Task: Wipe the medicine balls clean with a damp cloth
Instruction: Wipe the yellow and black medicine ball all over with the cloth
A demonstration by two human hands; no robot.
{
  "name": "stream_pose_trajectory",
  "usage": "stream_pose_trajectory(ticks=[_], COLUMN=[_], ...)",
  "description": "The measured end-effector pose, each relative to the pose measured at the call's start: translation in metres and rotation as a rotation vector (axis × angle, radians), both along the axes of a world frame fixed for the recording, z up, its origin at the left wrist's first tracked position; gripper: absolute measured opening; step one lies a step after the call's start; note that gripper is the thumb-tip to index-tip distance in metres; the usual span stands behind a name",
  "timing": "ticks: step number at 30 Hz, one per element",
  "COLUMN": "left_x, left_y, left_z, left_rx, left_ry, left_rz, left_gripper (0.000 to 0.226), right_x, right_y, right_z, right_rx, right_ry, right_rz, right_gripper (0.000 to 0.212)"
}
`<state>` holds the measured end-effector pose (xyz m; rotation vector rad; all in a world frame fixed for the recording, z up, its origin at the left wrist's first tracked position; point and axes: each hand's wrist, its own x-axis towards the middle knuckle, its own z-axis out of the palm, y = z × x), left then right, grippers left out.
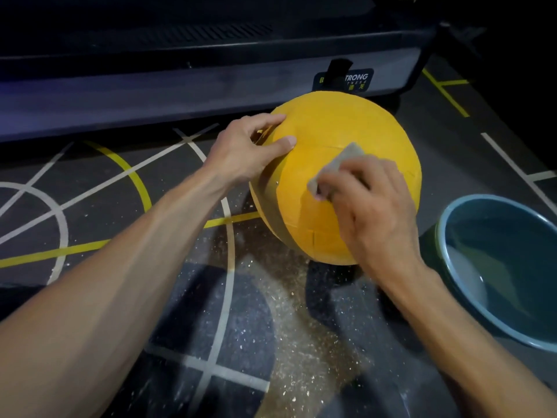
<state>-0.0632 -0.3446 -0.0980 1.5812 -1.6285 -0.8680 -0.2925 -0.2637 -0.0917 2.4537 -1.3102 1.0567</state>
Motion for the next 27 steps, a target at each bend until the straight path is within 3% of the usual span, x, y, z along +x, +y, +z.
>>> stream_pose_trajectory(ticks=[2, 3, 7, 9, 12, 15, 17, 19, 22, 23, 24, 25, 27], left_x=[-0.006, -0.008, -0.008, -0.01, -0.017, -0.023, -0.025, -0.025, -0.022, -0.019, -0.017, -0.019, -0.019], left_y=[-0.001, -0.002, -0.004, -0.005, -0.006, -0.006, -0.008, -0.014, -0.021, -0.025, -0.025, -0.026, -0.025], left_z=[0.002, 0.002, 0.003, 0.005, 0.008, 0.008, 0.005, 0.003, 0.0, -0.002, -0.003, -0.003, -0.002], left_rx=[-0.023, -0.029, -0.021, -0.024, -0.019, -0.023, -0.03, -0.006, 0.021, 0.04, 0.041, 0.058, 0.066], left_ry=[-0.022, -0.025, -0.039, -0.047, -0.03, -0.026, -0.013, -0.017, 0.004, 0.02, 0.005, 0.003, 0.007], left_rz=[0.001, 0.005, 0.005, -0.002, -0.002, -0.028, -0.033, -0.046, -0.114, -0.114, -0.125, -0.095, -0.081], left_gripper=[0.058, 0.058, 0.06, 0.06, 0.062, 0.061, 0.056, 0.049, 0.026, 0.039, 0.03, 0.049, 0.062], right_x=[0.013, 0.017, 0.0, -0.018, -0.017, -0.005, -0.005, -0.004, 0.003, 0.001, -0.005, -0.011, -0.022], right_y=[-0.009, -0.006, 0.036, 0.043, 0.031, 0.008, -0.013, -0.025, -0.012, -0.003, 0.007, 0.016, 0.032], right_z=[0.006, -0.003, -0.065, -0.075, -0.05, 0.0, 0.018, 0.013, -0.027, -0.042, -0.057, -0.068, -0.082], right_rx=[0.012, 0.007, 0.096, 0.127, 0.096, 0.061, 0.048, 0.036, 0.069, 0.076, 0.097, 0.133, 0.241], right_ry=[-0.121, -0.067, 0.494, 0.606, 0.419, -0.033, -0.272, -0.3, -0.057, 0.078, 0.204, 0.315, 0.462], right_rz=[-0.033, -0.021, 0.267, 0.348, 0.212, 0.013, -0.054, -0.016, 0.137, 0.169, 0.215, 0.279, 0.373], right_gripper=[0.015, 0.012, 0.017, 0.017, 0.023, 0.013, 0.018, 0.02, 0.017, 0.019, 0.024, 0.029, 0.031])
